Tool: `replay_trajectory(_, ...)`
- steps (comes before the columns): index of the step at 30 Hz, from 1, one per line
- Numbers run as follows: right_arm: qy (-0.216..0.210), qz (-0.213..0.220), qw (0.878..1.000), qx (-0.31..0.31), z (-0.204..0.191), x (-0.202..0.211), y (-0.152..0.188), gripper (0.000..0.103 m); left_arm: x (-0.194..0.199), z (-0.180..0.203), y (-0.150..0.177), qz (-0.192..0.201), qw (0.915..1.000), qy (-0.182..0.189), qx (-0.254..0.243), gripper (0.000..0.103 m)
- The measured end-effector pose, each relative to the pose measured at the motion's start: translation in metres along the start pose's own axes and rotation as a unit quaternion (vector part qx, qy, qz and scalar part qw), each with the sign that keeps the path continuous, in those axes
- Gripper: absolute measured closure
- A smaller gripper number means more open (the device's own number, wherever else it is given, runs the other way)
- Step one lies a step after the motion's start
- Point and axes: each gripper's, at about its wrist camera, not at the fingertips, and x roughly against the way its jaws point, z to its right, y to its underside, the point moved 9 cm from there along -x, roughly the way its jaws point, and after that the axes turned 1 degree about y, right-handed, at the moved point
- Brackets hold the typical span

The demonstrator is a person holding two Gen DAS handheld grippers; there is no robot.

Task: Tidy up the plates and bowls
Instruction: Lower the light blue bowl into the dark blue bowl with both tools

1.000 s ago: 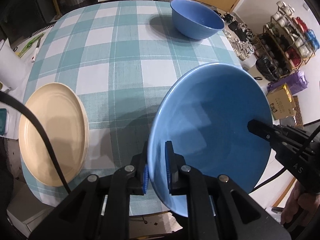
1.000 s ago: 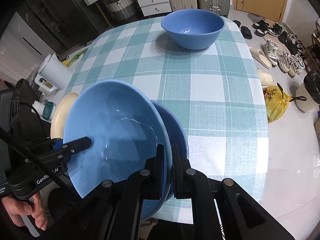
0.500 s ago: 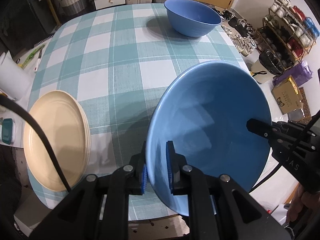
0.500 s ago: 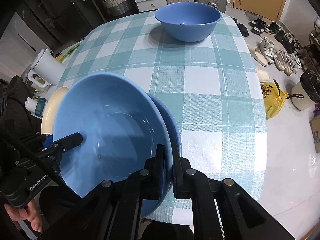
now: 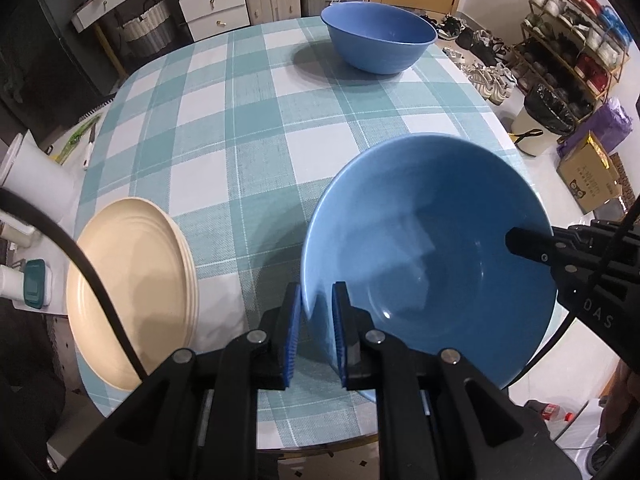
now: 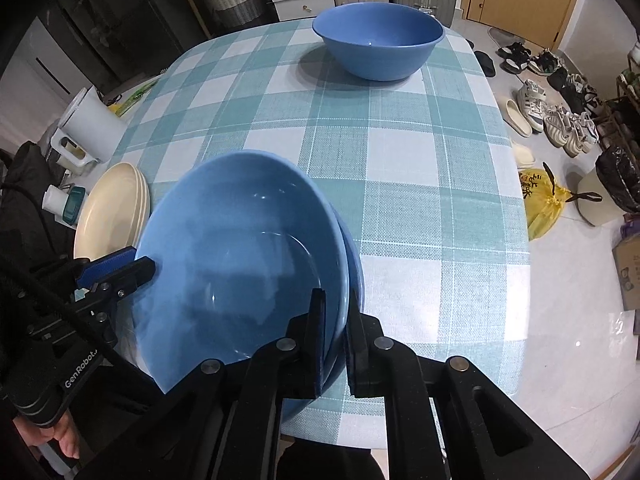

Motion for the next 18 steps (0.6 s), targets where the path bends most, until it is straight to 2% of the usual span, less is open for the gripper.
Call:
replay_trajectory(12,0.024,0.013,0.999,0.021,-0.0052,0.0070,-0.0025,0.095,-0.0037,-0.0022,0.0031,0.010,0.9999,0.005,0.008,0.091)
replay_trajectory(18,0.037,0.047,0.998,0.035,-0.0065,0.0088,-0.0041,0.095,-0.0028,-0.0036,0.0049,0.023,0.9994,0.021,0.015,0.090)
